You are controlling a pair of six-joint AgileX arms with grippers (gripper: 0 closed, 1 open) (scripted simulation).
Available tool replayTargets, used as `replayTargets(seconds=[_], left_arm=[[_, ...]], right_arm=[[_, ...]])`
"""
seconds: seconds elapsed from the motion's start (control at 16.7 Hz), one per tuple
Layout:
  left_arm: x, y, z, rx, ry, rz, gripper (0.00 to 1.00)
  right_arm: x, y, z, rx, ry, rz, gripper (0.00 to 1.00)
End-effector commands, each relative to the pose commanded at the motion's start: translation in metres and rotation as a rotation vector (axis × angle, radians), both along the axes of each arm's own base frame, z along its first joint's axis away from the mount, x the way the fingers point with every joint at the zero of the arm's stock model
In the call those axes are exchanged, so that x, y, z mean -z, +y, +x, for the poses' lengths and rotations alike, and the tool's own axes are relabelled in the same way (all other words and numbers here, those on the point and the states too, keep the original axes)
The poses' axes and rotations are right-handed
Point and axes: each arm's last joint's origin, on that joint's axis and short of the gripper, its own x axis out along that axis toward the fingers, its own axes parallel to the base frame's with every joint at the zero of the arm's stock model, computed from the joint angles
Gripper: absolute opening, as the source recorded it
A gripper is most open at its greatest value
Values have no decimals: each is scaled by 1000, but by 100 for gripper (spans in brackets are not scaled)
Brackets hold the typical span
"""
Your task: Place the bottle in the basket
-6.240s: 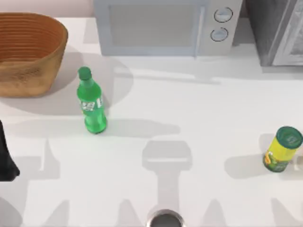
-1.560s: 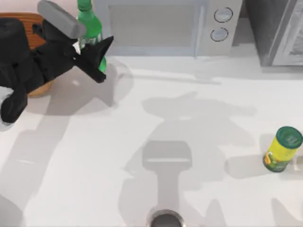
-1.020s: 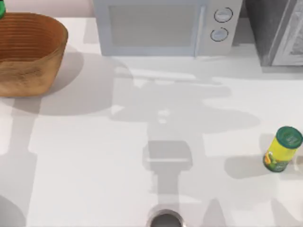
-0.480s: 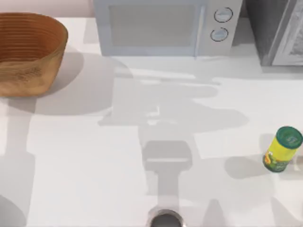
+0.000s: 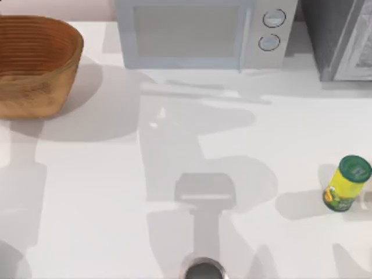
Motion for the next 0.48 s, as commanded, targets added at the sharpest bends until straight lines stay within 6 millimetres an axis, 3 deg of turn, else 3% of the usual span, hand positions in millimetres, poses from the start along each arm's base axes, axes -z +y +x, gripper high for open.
replayTargets(seconds=[0.18,0.48], left_arm=[[0,0,0,0,0,0,0],[0,0,0,0,0,0,38]], right_arm=[[0,0,0,0,0,0,100],[0,0,0,0,0,0,100]])
